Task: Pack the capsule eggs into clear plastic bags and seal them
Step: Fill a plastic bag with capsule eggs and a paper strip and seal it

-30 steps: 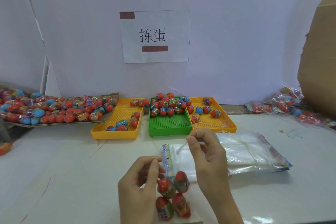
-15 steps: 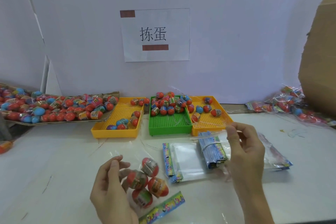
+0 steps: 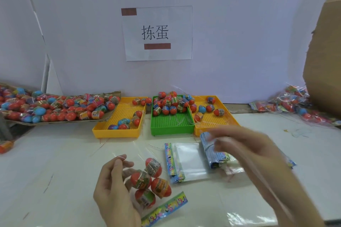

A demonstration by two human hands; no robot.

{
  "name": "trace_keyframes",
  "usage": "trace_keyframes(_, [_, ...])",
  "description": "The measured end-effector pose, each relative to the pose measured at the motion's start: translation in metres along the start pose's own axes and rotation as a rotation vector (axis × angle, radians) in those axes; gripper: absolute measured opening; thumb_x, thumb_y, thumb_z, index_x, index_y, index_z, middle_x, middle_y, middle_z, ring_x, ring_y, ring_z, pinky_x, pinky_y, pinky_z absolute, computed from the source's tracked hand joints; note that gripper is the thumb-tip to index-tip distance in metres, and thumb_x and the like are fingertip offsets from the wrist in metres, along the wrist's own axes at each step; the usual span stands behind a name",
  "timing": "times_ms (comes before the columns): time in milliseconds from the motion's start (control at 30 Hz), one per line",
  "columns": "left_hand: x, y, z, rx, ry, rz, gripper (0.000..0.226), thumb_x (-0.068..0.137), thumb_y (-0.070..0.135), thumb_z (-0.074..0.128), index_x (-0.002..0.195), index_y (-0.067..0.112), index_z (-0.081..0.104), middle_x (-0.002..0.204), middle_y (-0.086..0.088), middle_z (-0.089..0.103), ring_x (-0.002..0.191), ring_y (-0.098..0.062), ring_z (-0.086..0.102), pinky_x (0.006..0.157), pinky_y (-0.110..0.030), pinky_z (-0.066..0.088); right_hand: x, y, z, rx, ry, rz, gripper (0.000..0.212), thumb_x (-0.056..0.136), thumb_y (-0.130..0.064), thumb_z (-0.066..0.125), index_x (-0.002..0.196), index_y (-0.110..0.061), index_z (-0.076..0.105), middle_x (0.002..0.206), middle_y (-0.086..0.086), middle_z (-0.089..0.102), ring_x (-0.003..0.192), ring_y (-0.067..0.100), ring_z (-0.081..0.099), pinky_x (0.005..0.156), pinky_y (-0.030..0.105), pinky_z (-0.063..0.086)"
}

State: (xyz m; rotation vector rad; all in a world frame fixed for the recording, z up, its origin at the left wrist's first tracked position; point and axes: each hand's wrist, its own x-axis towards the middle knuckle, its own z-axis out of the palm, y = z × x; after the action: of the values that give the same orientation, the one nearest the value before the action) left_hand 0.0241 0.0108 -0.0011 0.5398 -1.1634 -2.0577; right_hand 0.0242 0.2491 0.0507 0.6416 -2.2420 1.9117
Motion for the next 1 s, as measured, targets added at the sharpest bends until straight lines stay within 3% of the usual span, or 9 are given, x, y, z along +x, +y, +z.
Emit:
trace_keyframes(67, [0.001,-0.001,0.0,-0.002,-0.003,0.001,0.03,0.102,0.01,0.055,0.079,0.019,0.071,0.063,0.004,0.067,0.051,-0.003,0.061,0.049,-0.015,0.051,0.012,0.01,0.009,-0.473,0.153,0.209,0.044,0.104,-0.017,0.053,0.146,-0.028,0.048,0.146,-0.007,0.05,0.125,0.01,0.052,0.103,0.025,0.042])
trace_keyframes(133, [0.002,-0.001,0.0,-0.002,-0.015,-0.001,0.033,0.102,0.011,0.055,0.075,0.02,0.073,0.063,0.004,0.067,0.051,-0.004,0.061,0.049,-0.015,0.052,0.019,0.014,0.015,-0.336,0.327,0.239,0.054,0.103,-0.009,0.05,0.153,-0.023,0.038,0.153,-0.007,0.042,0.125,0.005,0.052,0.106,0.031,0.041])
trace_keyframes(300, [0.002,-0.001,-0.002,-0.003,-0.076,0.011,0.04,0.102,0.011,0.054,0.071,0.027,0.075,0.066,0.005,0.067,0.054,-0.004,0.061,0.05,-0.013,0.05,0.023,0.012,0.023,-0.283,0.422,0.107,0.056,0.097,-0.004,0.059,0.146,-0.029,0.049,0.137,-0.02,0.054,0.117,0.002,0.057,0.099,0.028,0.046])
trace_keyframes(400, [0.002,0.001,-0.002,-0.007,-0.125,-0.001,0.04,0.102,0.011,0.055,0.071,0.027,0.076,0.066,0.003,0.067,0.055,-0.005,0.06,0.05,-0.013,0.049,0.024,0.009,0.031,-0.196,0.378,0.049,0.034,0.092,-0.009,0.069,0.113,-0.035,0.071,0.104,-0.018,0.072,0.093,0.002,0.066,0.081,0.015,0.051])
trace_keyframes(500, [0.001,0.001,-0.002,0.009,-0.166,-0.015,0.039,0.101,0.012,0.055,0.073,0.026,0.076,0.068,0.001,0.068,0.06,-0.009,0.06,0.052,-0.014,0.05,0.028,0.006,0.043,-0.075,0.245,0.075,0.015,0.091,-0.014,0.071,0.086,-0.027,0.078,0.086,-0.004,0.076,0.077,0.011,0.07,0.072,0.018,0.053])
trace_keyframes(600, [0.0,0.002,-0.002,0.018,-0.197,-0.024,0.039,0.101,0.012,0.054,0.073,0.026,0.077,0.069,0.0,0.068,0.064,-0.012,0.06,0.054,-0.017,0.052,0.029,0.015,0.059,-0.039,0.044,0.236,0.007,0.092,-0.023,0.072,0.095,-0.027,0.077,0.091,-0.003,0.076,0.08,0.014,0.071,0.076,0.029,0.057])
trace_keyframes(667, [0.0,0.004,-0.002,0.016,-0.207,-0.037,0.039,0.101,0.013,0.054,0.073,0.027,0.077,0.069,0.001,0.068,0.064,-0.012,0.061,0.056,-0.02,0.052,0.03,0.023,0.072,-0.063,-0.025,0.299,0.009,0.091,-0.031,0.073,0.1,-0.032,0.076,0.097,-0.01,0.074,0.084,0.006,0.069,0.075,0.023,0.055])
trace_keyframes(867, [0.0,0.003,-0.001,0.043,-0.241,-0.052,0.031,0.098,0.018,0.057,0.075,0.027,0.076,0.068,0.001,0.066,0.058,-0.008,0.061,0.062,-0.03,0.05,0.036,0.03,0.101,0.098,0.081,0.279,0.018,0.09,-0.015,0.074,0.074,-0.024,0.074,0.072,-0.001,0.07,0.067,0.009,0.062,0.064,0.022,0.051])
trace_keyframes(1000, [0.002,0.003,0.001,0.021,-0.273,-0.087,0.017,0.078,0.039,0.065,0.087,0.025,0.071,0.072,0.002,0.068,0.066,-0.01,0.062,0.059,-0.024,0.052,0.037,0.032,0.1,0.188,0.144,0.267,0.017,0.094,-0.01,0.067,0.078,-0.016,0.069,0.073,-0.001,0.069,0.07,0.011,0.061,0.063,0.025,0.052])
